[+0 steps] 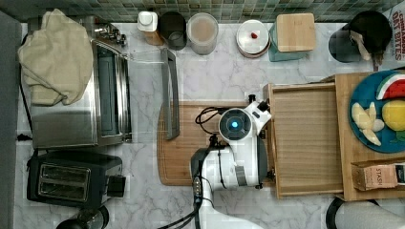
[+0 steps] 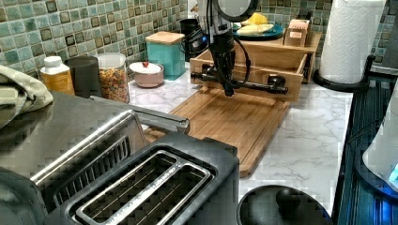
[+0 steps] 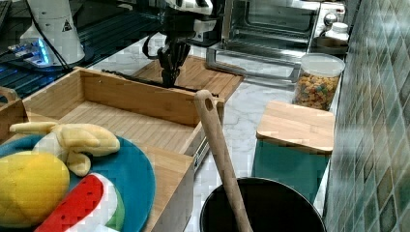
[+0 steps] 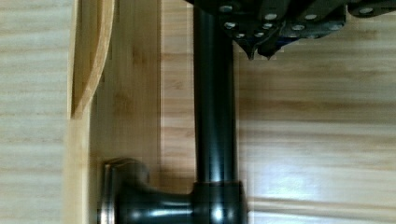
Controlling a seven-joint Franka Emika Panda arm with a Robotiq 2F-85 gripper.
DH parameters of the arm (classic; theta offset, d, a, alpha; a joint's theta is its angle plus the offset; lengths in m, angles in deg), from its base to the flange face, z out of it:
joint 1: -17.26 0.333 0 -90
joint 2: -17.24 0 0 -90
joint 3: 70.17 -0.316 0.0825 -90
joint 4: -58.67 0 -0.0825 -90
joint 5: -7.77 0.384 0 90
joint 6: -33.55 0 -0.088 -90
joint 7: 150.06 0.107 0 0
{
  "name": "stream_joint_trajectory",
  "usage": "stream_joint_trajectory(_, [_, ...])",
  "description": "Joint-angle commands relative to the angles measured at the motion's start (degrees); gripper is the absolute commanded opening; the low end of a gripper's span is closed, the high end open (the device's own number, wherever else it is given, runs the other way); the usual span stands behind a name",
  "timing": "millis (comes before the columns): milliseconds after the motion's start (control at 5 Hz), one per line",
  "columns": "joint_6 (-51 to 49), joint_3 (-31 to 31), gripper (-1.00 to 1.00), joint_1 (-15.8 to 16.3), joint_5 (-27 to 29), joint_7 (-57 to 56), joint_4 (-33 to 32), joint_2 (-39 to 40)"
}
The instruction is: Close the drawer.
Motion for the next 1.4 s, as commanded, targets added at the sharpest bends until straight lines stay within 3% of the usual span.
stream_joint_trajectory(200, [4.0, 7.3, -1.0, -11.3, 7.0, -23.5, 9.3, 3.8])
stream_joint_trajectory(800, [5.3, 11.2, -1.0, -22.0, 9.2, -37.8, 21.1, 11.0])
stream_joint_trajectory(1000, [4.1, 11.9, -1.0, -23.7, 8.7, -39.4, 21.8, 10.4])
stream_joint_trajectory(1400, [4.1, 12.1, -1.0, -23.5, 8.8, -39.5, 21.8, 10.4])
